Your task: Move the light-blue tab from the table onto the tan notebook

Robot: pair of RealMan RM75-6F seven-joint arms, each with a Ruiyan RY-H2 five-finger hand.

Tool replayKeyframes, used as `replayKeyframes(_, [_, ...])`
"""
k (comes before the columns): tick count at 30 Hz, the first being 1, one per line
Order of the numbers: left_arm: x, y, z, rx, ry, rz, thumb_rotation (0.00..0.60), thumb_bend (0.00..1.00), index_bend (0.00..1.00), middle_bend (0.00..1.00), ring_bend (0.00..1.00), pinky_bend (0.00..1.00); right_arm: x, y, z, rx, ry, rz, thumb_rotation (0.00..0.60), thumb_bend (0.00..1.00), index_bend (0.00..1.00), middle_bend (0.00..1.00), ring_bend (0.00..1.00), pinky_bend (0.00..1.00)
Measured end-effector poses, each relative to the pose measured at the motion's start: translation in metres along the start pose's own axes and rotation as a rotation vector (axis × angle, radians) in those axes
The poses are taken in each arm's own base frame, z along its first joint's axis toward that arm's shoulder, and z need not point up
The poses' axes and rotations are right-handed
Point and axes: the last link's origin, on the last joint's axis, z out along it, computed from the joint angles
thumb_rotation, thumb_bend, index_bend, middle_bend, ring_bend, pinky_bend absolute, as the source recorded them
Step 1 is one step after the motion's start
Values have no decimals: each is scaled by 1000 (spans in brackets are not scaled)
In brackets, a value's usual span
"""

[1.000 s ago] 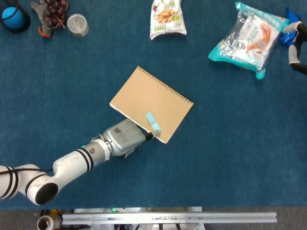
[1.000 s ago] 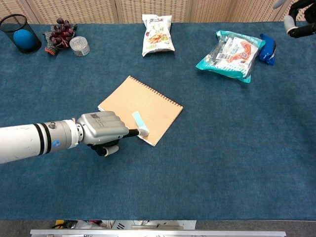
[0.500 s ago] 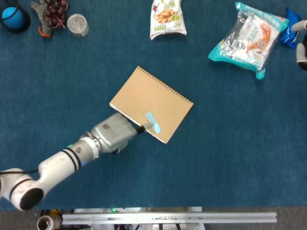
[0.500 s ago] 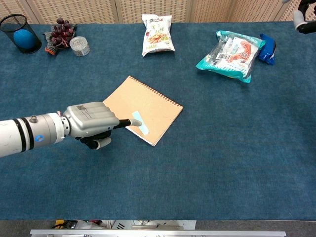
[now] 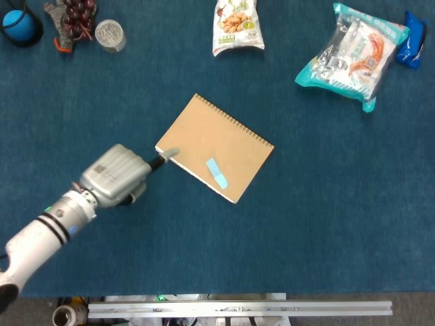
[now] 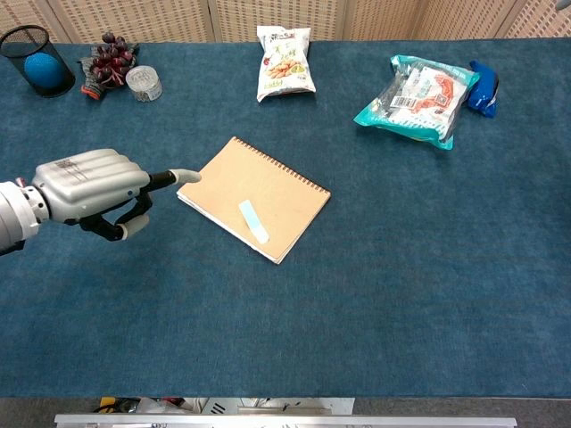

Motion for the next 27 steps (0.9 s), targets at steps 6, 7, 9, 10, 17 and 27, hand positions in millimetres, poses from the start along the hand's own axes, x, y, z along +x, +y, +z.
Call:
replayKeyframes(6, [0,-35,-26,149,73,-86,600,380,51,515,555,726,8,25,-18,-70,-13,-59,600,275,356,510,512,655])
replayKeyframes(7, [-1,-43,-31,186,92,-108,600,372,51,484,523,704,7,29,-23,-84,-16,-69,600,260,357,502,500,642])
replayKeyframes(9, [-2,-55,-39,242,126,-143,600,354,51,429,462,656,7,37,-30,-105,-20,-81,600,233,357,491,481,618])
replayKeyframes(10, [-3,-63,-46,280,151,-165,600,345,51,399,420,604,7,42,-35,-119,-18,-87,600,220,357,485,474,608])
replayKeyframes(17, [-10,-102,-90,489,305,-222,600,332,54,283,254,358,8,60,-57,-135,41,-117,600,164,357,468,455,581])
replayKeyframes(27, [-30,-124,-147,699,474,-215,600,332,74,280,252,313,1,73,-96,-160,90,-169,600,164,356,468,451,581])
